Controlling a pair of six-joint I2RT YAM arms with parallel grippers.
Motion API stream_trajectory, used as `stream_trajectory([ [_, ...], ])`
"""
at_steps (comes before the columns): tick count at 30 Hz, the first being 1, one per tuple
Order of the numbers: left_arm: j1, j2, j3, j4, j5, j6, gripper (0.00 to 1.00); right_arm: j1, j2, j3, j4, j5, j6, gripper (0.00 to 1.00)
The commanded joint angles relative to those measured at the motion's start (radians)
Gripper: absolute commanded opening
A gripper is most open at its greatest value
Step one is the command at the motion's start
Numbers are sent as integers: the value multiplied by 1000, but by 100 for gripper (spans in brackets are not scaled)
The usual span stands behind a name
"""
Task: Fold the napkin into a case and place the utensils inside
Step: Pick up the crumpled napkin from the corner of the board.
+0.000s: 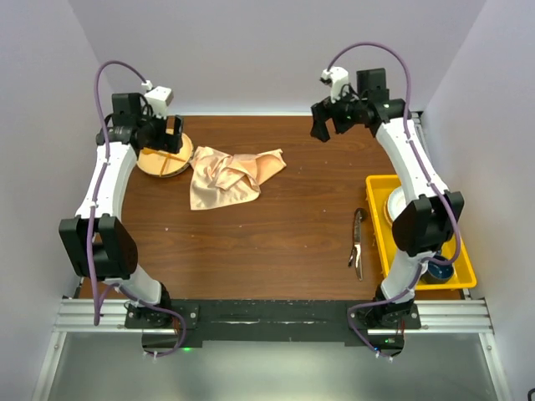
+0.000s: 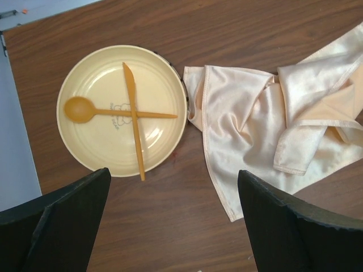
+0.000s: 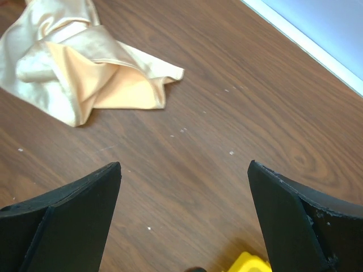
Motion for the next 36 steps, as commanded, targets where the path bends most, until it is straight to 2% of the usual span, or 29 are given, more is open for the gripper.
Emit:
stream_trajectory([
  [1, -4, -68, -50, -16, 52, 45, 100, 105, 26, 75, 7, 8, -77, 98],
  [4, 48, -102, -110, -26, 192, 50, 100, 177, 82, 140, 3, 17, -118, 98],
  [7, 109, -112, -135, -50, 263, 31, 100, 242, 150, 211, -3, 17, -149, 98],
  [11, 177, -142, -182, -46, 284, 10, 100, 330, 234, 277, 4, 60, -167, 98],
  [18, 182, -185, -231, -53, 265, 14, 100, 496, 386, 345, 69, 246, -186, 98],
  [26, 182, -215, -265, -70, 265, 28, 100, 545, 520, 405, 99, 306, -187, 97],
  [28, 180, -221, -276, -72, 253, 30, 100, 550, 538, 389, 121, 322, -190, 89],
  [32, 182, -218, -282, -75, 244, 33, 100, 552, 556, 343, 171, 408, -193, 66],
  [36, 182, -212, -288, -63, 253, 43, 100, 553, 558, 349, 147, 468, -203, 0],
])
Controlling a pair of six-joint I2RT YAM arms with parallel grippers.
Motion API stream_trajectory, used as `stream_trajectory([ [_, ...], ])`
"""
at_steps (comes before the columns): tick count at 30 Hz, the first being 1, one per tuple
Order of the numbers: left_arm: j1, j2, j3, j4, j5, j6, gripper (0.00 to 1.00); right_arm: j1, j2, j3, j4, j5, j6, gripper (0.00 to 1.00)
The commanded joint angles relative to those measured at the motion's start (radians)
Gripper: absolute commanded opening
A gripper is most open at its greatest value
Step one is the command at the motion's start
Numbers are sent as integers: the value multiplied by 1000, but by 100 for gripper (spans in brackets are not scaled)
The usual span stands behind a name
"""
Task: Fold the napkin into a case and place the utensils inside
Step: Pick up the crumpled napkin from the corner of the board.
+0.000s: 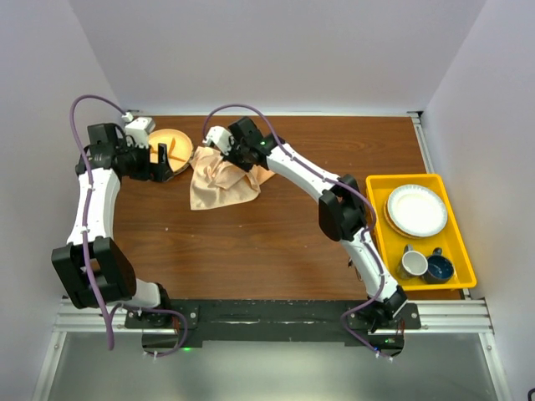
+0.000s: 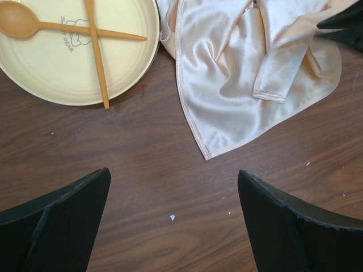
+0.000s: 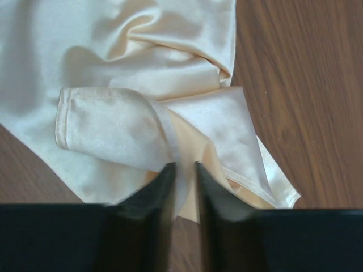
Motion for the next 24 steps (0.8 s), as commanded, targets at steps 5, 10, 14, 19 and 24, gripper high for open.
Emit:
stream_trajectory([
  [5, -3, 3, 11, -3, 71, 68, 100, -5, -158, -91, -16, 65, 22, 0],
  [10, -3, 26, 37, -32, 114, 153, 99, -74, -392, -310, -76, -17, 139, 0],
  [14, -6, 30, 14, -61, 148, 237, 88, -166, -513, -552, -116, -151, 210, 0],
  [19, -52, 0, -90, -100, 230, 395, 73, -188, -613, -825, -99, -199, 263, 0],
  [24, -105, -82, -227, -28, 252, 535, 69, -212, -640, -821, -177, -234, 283, 39],
])
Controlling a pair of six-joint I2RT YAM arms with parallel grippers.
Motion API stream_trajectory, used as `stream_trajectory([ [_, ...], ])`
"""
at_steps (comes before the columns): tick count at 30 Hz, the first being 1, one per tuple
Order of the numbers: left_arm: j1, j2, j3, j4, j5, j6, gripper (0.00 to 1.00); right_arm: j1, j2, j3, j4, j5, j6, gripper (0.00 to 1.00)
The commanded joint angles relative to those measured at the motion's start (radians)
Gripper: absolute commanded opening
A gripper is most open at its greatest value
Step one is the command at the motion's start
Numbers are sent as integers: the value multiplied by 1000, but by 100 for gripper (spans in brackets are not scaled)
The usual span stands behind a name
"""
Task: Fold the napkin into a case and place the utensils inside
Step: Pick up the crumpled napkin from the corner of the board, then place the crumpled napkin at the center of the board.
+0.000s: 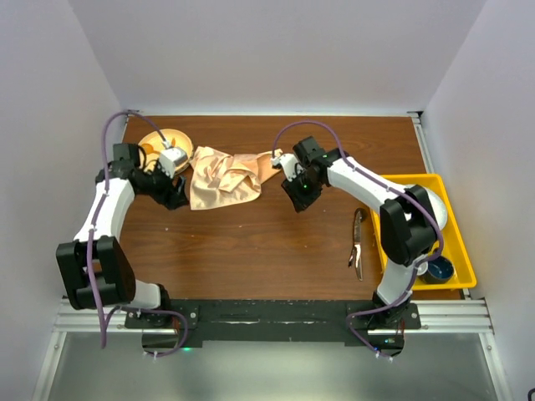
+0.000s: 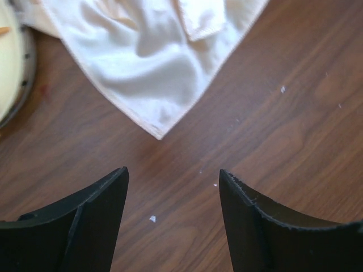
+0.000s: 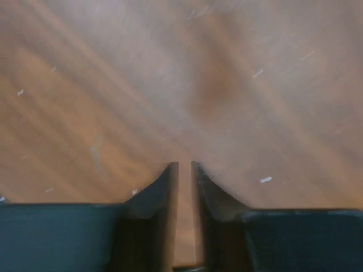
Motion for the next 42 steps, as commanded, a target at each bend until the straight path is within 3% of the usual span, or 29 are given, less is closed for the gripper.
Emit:
stream_trajectory([
  [1, -55, -87, -89, 42, 62, 183, 68, -2, -42, 41, -61, -63, 32, 51],
  [2, -62, -95, -113, 59, 54, 193, 68, -5, -48, 62, -63, -62, 21, 61],
  [4, -62, -93, -127, 121, 39, 174, 66, -5, -39, 132, -19, -68, 4, 71],
  [7, -59, -70, -138, 183, 39, 103, 66, 12, 53, 280, 54, -83, -8, 76],
  [13, -36, -29, -129, 235, 80, -58, 72, 113, 392, 697, 66, 2, -68, 78],
  [17, -24, -55, -132, 257, 59, -76, 75, 147, 550, 933, 23, 16, -96, 81],
  [22, -19, -75, -142, 270, 37, -101, 77, 177, 607, 895, 112, 68, -116, 84],
  [23, -18, -73, -142, 272, 33, -104, 77, 178, 613, 886, 123, 84, -117, 80],
  [24, -18, -76, -142, 272, 31, -107, 76, 178, 619, 881, 136, 120, -111, 63],
  [26, -19, -81, -144, 273, 30, -107, 74, 176, 615, 868, 137, 148, -110, 44],
  [27, -20, -79, -145, 274, 30, -104, 72, 174, 601, 855, 138, 156, -111, 19],
  [29, -20, -76, -150, 270, 30, -89, 69, 173, 522, 781, 141, 153, -113, 0],
  [36, -19, -27, -135, 258, 30, -30, 50, 106, 192, 418, 115, 83, -22, 0],
  [42, -93, 7, -151, 241, 16, 80, 48, -29, 70, 130, 26, -65, 84, 0],
])
